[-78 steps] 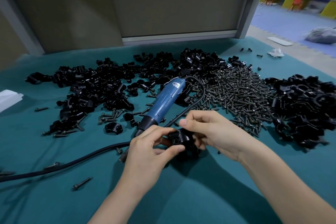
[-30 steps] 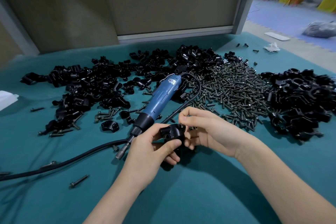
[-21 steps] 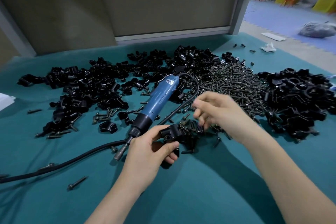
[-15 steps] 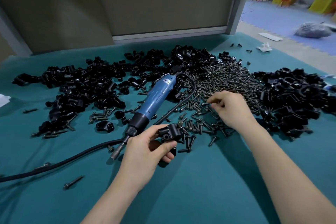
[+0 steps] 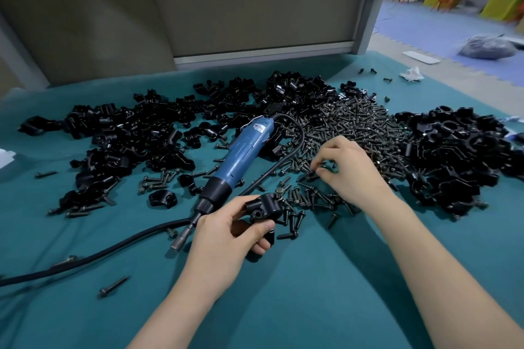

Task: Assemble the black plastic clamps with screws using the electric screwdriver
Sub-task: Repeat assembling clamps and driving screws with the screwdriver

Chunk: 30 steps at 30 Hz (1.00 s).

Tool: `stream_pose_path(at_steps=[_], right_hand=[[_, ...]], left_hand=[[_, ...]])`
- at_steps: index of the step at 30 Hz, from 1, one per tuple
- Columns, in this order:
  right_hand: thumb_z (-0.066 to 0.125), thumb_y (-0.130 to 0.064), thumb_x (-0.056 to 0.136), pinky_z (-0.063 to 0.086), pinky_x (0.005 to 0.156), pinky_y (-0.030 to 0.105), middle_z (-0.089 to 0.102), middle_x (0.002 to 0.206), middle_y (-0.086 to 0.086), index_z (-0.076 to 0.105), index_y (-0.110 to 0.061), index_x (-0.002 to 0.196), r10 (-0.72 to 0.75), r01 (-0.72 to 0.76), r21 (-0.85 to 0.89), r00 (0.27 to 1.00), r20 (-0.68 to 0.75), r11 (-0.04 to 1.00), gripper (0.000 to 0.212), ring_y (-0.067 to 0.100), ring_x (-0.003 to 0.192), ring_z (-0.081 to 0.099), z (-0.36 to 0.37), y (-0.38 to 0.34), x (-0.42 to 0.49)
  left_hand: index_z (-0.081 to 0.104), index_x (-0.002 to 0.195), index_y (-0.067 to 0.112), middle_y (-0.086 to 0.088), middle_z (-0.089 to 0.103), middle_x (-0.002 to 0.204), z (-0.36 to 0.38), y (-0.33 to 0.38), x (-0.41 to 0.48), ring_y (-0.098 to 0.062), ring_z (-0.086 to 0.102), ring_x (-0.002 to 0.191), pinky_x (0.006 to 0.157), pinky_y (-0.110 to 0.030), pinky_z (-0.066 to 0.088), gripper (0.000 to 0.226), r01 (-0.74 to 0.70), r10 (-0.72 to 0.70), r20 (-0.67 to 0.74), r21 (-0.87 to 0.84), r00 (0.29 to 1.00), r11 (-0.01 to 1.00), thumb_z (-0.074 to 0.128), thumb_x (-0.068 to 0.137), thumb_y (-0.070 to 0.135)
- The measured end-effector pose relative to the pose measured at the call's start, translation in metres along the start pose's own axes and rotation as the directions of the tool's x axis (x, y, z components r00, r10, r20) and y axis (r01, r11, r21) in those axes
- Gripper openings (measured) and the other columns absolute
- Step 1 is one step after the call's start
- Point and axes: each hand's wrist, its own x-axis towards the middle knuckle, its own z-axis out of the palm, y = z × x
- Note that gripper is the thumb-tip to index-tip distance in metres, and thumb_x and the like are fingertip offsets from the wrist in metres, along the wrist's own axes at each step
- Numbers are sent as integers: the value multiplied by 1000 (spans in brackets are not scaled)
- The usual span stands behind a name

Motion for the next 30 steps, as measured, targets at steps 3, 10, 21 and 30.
stream_pose_path(at_steps=[3,10,21,30], right_hand=[[68,-18,88,29,84,23,54,107,-8,68,-23,96,-71,75,-55,994,86,996,10,13,102,36,0,-3,-1],[69,-15,88,26,76,24,55,92,-10,55,-24,84,-89,93,-41,993,77,995,16,13,97,35,4,-4,0],[60,-12,93,27,73,23,59,91,-5,57,-21,101,-208,210,-24,976,61,977,12,12,91,35,12,-9,-2],[53,-2,96,43,69,16,60,93,1,65,-36,99,-128,182,552,983,-135,814,36,8,74,53,-13,-36,-18]], left_hand=[[72,89,41,-5,71,66,0,0,0,-19,68,58,57,-21,53,37,3,-3,-4,-1,1000,1000,72,83,4],[70,94,34,-5,71,66,0,0,-1,-20,69,60,58,-22,54,29,10,-10,-4,5,1000,1000,74,83,7],[70,93,40,-5,72,69,0,1,-1,-20,70,61,58,-21,54,35,10,-10,6,-16,1000,1000,74,82,7],[70,90,47,-4,73,69,-1,2,-2,-19,70,60,57,-21,54,38,11,-10,12,-14,1000,1000,73,84,10]])
